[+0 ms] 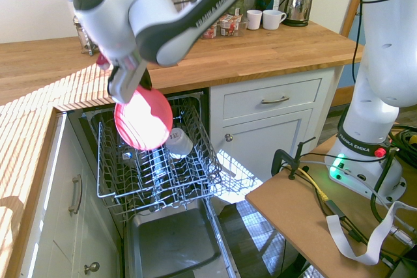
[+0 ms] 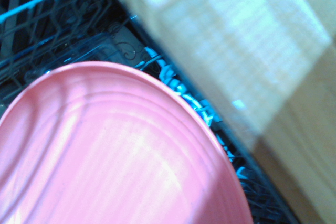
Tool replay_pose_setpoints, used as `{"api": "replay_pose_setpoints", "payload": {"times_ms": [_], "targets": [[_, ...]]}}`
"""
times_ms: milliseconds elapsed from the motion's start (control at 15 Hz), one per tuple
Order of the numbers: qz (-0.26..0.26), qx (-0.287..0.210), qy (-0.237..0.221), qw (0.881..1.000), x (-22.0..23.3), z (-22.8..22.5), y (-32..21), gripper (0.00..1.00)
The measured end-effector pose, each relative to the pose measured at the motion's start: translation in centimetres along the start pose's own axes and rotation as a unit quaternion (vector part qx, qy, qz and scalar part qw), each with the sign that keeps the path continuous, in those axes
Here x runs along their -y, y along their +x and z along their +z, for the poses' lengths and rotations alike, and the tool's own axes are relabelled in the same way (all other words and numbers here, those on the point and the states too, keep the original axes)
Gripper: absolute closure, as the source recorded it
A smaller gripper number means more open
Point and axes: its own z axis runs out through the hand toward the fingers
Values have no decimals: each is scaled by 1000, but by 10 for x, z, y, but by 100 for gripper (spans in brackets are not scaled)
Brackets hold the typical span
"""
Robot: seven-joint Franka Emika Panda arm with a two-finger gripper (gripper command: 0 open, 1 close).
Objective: Put the plate in the dishwasher
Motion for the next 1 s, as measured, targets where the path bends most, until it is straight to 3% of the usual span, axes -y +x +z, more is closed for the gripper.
{"api": "replay_pose_setpoints", "payload": {"times_ms": [200, 400, 733, 933, 1000], "targets": [[-65, -94, -13, 993, 42, -11, -66, 100], [-91, -186, -30, 978, 69, -18, -75, 100], [-115, -184, -62, 974, 89, 37, -96, 100], [-119, -163, -69, 977, 97, 43, -111, 100], [-118, -148, -73, 979, 99, 38, -115, 0]]}}
